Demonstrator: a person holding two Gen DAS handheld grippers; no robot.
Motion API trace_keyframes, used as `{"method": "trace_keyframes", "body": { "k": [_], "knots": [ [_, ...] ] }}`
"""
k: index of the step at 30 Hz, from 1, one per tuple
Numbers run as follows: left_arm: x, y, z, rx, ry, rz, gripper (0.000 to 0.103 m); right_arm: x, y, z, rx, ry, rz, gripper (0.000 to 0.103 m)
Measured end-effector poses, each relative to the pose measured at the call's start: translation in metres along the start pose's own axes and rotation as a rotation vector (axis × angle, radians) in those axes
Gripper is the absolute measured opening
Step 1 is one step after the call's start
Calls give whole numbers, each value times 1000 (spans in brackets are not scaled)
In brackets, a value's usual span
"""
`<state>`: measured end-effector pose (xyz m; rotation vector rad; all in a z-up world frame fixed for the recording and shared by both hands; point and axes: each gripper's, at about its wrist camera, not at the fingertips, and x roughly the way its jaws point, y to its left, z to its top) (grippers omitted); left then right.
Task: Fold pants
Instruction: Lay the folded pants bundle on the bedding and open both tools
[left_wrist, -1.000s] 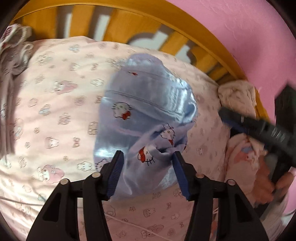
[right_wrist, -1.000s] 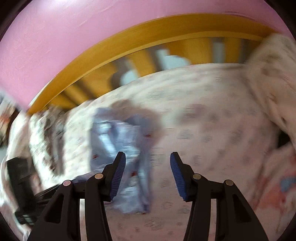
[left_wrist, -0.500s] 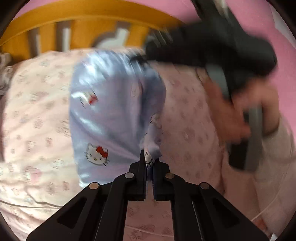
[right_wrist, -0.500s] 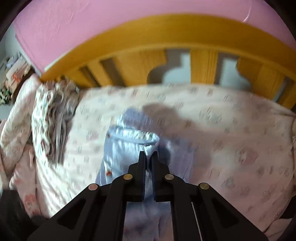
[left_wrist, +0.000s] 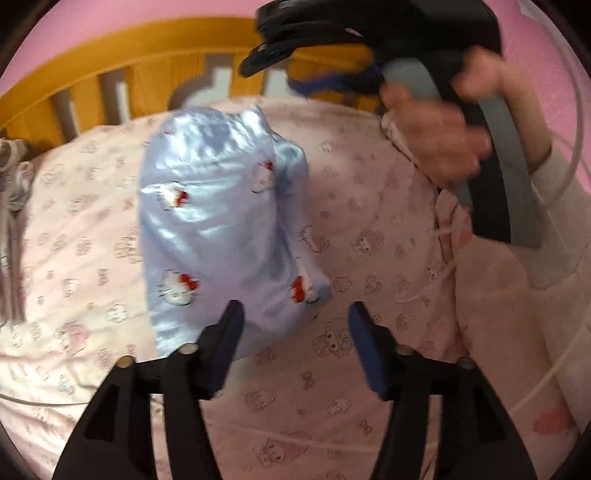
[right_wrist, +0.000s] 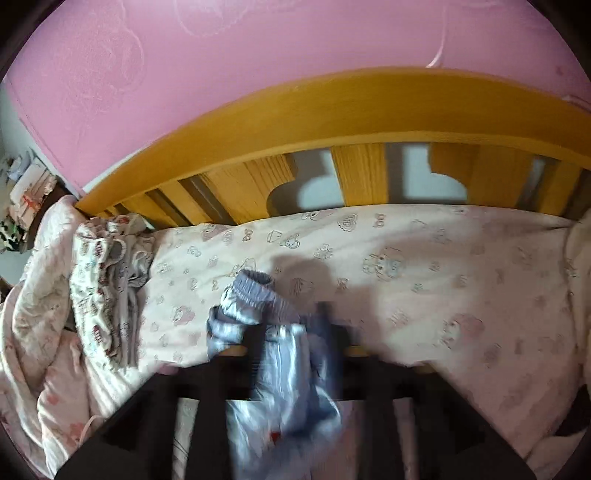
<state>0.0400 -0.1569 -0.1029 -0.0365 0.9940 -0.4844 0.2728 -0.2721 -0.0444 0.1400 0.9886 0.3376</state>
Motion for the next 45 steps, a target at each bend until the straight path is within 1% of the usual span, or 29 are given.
{"method": "trace_keyframes", "body": {
  "k": [1, 2, 5, 7, 8, 9, 10, 12, 15, 17, 18, 21, 22, 23, 25, 26, 27, 28, 29, 30, 31, 32, 34, 37, 38, 40, 41, 42, 45],
  "knots": [
    [-5, 7, -1, -20, -9, 19, 69, -5, -1, -4, -6, -12, -18, 76],
    [-11, 16, -4, -49, -16, 44, 69, -8, 0, -10, -21, 1, -36, 76],
    [-18, 50, -5, -152, -24, 142, 69, 0, 6, -24, -36, 78, 15, 75],
    [-18, 74, -7, -228, -15, 162, 69, 11, 11, -33, -30, 115, 31, 69],
    [-18, 88, -8, -274, -12, 161, 69, 24, 18, -38, -50, 151, 26, 64],
    [-16, 95, -10, -306, -7, 160, 69, 31, 23, -42, -77, 167, 8, 49],
    [-15, 103, -11, -331, 0, 158, 69, 40, 29, -46, -111, 179, -29, 27],
    [-13, 108, -16, -340, 8, 163, 69, 51, 29, -49, -121, 180, -89, 6],
    [-1, 105, -13, -308, 23, 172, 69, 61, 7, -46, -41, 181, -146, 6],
    [9, 105, -12, -275, 27, 211, 69, 68, -11, -48, 18, 219, -192, 6],
    [15, 105, -12, -267, 36, 226, 69, 70, -20, -50, 46, 236, -199, 6],
    [24, 102, -18, -248, 63, 208, 69, 66, -28, -51, 72, 245, -185, 6],
    [26, 99, -20, -242, 70, 212, 69, 62, -29, -49, 75, 249, -183, 8],
    [28, 96, -22, -235, 75, 213, 69, 59, -29, -49, 78, 252, -183, 12],
    [31, 91, -26, -227, 88, 209, 69, 49, -29, -46, 98, 249, -179, 37],
    [32, 87, -28, -215, 94, 219, 69, 44, -27, -44, 107, 236, -166, 44],
    [33, 83, -30, -199, 97, 229, 69, 35, -24, -44, 115, 215, -155, 54],
    [33, 79, -31, -185, 95, 244, 69, 28, -21, -45, 113, 197, -153, 57],
    [31, 74, -32, -177, 89, 259, 69, 19, -15, -47, 98, 183, -157, 57],
    [28, 70, -33, -173, 82, 259, 69, 12, -6, -50, 69, 176, -180, 57],
    [25, 67, -33, -170, 78, 246, 69, 6, 5, -58, 34, 168, -225, 57],
    [20, 64, -32, -165, 71, 234, 69, 1, 14, -67, 17, 158, -249, 57],
    [4, 58, -29, -150, 41, 221, 69, -5, 26, -84, -1, 161, -263, 57],
    [-30, 50, -19, -106, -35, 236, 69, -4, 39, -109, 7, 223, -305, 57],
    [-44, 49, -15, -93, -67, 243, 69, -8, 37, -115, 44, 225, -290, 57],
    [-72, 47, -12, -74, -125, 263, 69, -23, 34, -126, 131, 216, -222, 57],
    [-86, 46, -10, -67, -152, 272, 69, -38, 35, -131, 163, 182, -171, 57],
    [-100, 45, -9, -60, -182, 285, 69, -48, 36, -134, 172, 155, -155, 57],
    [-143, 47, -3, -53, -270, 336, 69, -87, 46, -143, 164, 1, -172, 57]
  ]
}}
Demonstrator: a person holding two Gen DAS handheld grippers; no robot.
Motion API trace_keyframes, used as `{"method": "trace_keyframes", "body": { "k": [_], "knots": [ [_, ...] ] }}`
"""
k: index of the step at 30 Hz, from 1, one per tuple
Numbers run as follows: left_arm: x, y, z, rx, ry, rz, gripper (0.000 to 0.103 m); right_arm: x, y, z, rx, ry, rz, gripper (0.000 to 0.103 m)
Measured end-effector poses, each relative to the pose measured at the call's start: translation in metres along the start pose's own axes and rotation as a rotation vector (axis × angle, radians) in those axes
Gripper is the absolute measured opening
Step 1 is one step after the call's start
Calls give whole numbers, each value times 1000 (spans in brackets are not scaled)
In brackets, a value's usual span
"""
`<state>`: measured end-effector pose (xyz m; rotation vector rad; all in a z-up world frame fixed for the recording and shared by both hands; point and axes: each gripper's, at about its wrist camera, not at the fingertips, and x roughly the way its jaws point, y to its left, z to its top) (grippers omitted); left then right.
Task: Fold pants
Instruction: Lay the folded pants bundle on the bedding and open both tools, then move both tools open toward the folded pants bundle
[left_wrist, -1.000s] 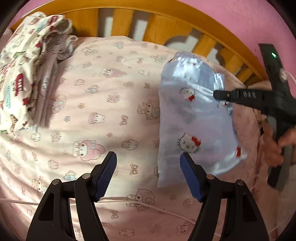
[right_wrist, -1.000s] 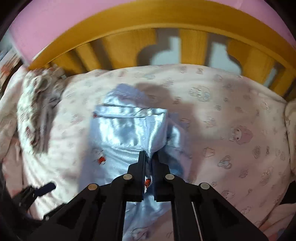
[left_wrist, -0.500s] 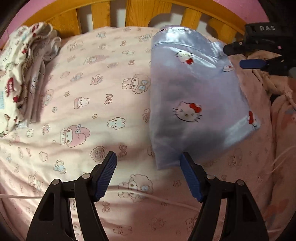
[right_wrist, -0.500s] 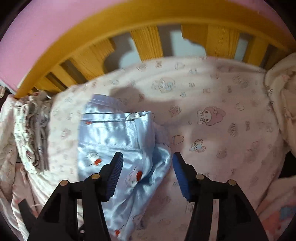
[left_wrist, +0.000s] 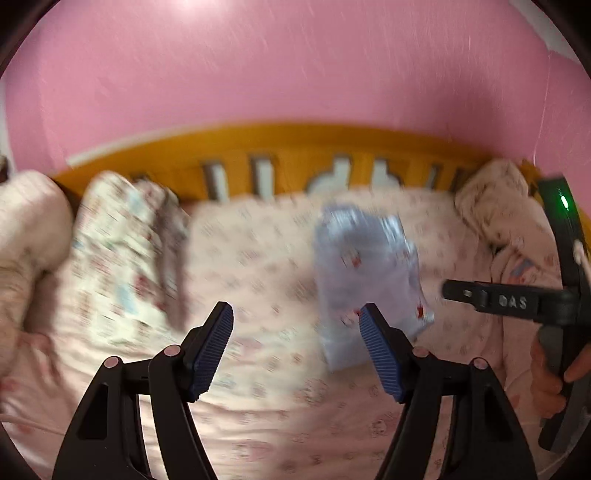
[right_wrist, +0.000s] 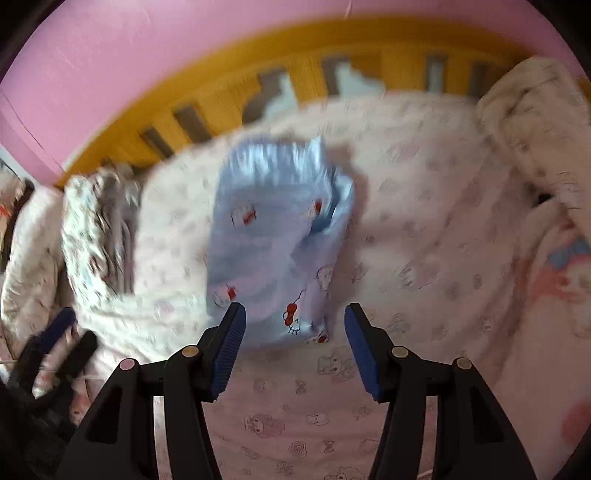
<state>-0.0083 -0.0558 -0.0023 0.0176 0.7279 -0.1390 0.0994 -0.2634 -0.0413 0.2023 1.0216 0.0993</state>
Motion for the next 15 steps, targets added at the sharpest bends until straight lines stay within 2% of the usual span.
{"method": "trace_keyframes", "body": {
  "k": [3, 7, 10, 13, 15],
  "knots": [
    [-33, 16, 9, -46, -68, 25, 71, -26, 1, -3, -21, -136, 15, 64],
    [-62, 30, 16, -103, -140, 50, 73, -30, -1, 3, -20, -230, 44, 66],
    [-71, 34, 14, -102, -163, 83, 75, -23, -3, 5, -36, -254, -28, 67],
    [-75, 42, 15, -154, -155, 76, 75, -17, -9, 6, -17, -237, -21, 67],
    [-86, 42, 18, -186, -191, 74, 75, -21, -15, 7, 23, -218, -24, 67]
  ]
}}
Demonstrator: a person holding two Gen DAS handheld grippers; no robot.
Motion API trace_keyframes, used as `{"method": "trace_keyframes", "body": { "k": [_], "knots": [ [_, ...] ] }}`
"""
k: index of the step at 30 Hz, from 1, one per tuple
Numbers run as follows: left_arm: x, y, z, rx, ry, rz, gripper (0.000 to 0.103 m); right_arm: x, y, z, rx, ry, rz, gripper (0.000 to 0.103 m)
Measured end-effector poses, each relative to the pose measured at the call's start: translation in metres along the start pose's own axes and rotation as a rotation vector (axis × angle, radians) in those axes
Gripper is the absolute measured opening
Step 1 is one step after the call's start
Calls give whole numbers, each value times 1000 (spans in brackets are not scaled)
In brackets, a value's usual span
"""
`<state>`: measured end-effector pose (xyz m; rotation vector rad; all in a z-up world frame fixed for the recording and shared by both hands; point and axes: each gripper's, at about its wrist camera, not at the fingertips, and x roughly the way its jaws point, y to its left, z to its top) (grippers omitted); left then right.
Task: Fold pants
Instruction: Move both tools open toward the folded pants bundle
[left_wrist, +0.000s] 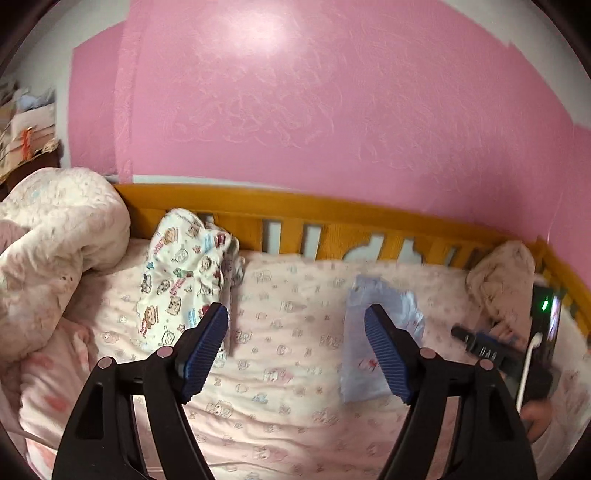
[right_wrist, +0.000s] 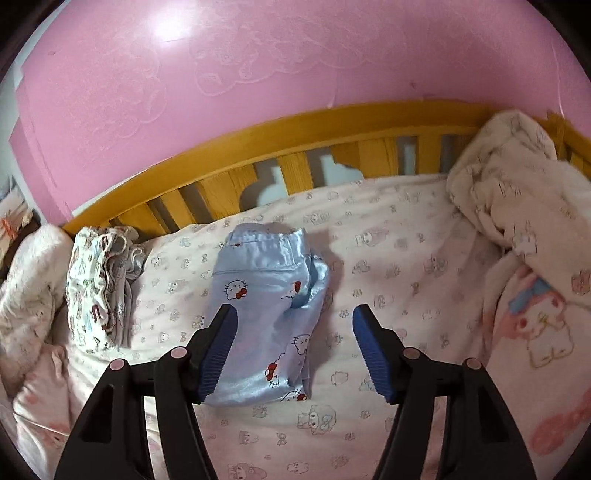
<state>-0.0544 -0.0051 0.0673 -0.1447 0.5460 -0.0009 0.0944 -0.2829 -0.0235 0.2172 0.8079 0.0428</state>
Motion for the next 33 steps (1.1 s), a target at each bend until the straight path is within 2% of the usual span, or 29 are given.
{"method": "trace_keyframes", "body": {
  "k": [1, 2, 4, 5, 11, 14, 16, 20, 22, 24, 29, 33],
  "knots": [
    [-9, -2, 3, 6, -37, -7, 80, -5, -1, 2, 8, -10, 10, 67],
    [-17, -4, 5, 30, -77, -9, 89, -10, -1, 3, 9, -28, 12, 67],
    [-29, -10, 10, 90, -140, 15, 99, -21, 0, 9, 8, -79, -7, 83],
    [-32, -12, 13, 109, -163, 29, 102, -26, 0, 11, 11, -106, -16, 86],
    [-23, -2, 32, 90, -193, -49, 102, -56, 1, 28, 55, -154, -60, 86],
    [-6, 3, 40, 74, -177, -55, 102, -77, 1, 38, 73, -191, -92, 89],
    [5, 6, 45, 43, -164, -53, 102, -81, 0, 43, 82, -191, -103, 103],
    [40, 7, 50, 18, -70, -95, 102, -77, -2, 45, 90, -168, -187, 102],
    [52, 12, 44, -7, -26, -101, 102, -75, -3, 43, 121, -143, -185, 102],
    [57, 20, 30, -25, -20, -124, 102, -79, 2, 40, 145, -143, -170, 103],
    [75, 30, 0, -5, 29, -105, 102, -93, 41, 38, 16, -205, -248, 102],
    [101, 35, -15, -32, 124, -167, 102, -90, 68, 34, -46, -196, -271, 102]
  ]
}}
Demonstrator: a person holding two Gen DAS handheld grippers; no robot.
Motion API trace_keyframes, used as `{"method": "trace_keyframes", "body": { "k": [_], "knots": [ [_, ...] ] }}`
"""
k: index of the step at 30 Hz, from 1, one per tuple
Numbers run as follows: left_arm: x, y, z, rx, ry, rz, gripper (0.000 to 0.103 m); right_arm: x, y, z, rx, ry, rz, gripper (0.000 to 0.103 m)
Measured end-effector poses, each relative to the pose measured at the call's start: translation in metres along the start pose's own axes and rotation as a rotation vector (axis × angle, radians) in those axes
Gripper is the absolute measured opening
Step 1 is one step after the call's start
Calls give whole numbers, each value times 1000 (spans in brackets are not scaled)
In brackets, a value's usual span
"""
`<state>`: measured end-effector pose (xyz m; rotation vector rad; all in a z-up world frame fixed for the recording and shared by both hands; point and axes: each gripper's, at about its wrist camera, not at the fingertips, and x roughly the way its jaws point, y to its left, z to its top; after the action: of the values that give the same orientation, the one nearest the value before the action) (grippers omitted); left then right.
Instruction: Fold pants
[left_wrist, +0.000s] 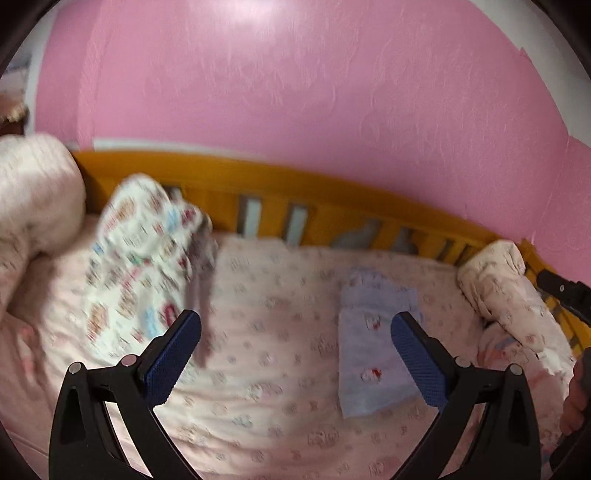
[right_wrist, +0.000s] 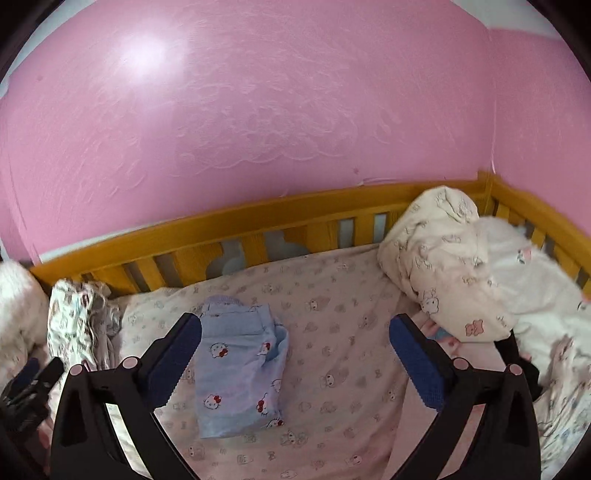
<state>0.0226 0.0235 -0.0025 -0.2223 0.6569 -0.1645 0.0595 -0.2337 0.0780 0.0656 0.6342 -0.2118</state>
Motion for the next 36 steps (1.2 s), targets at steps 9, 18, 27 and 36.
{"method": "trace_keyframes", "body": {
  "k": [9, 18, 27, 36],
  "knots": [
    [18, 18, -13, -77, 106, -2, 102, 30, 7, -23, 73, 101, -24, 102],
    [34, 31, -21, -119, 147, 3, 100, 49, -5, -56, 137, 165, -10, 102],
    [60, 48, -35, -224, 220, -34, 86, 66, -11, -96, 329, 257, 132, 102],
    [77, 50, -48, -238, 265, 9, 85, 115, -12, -142, 545, 488, 221, 102]
  ]
}}
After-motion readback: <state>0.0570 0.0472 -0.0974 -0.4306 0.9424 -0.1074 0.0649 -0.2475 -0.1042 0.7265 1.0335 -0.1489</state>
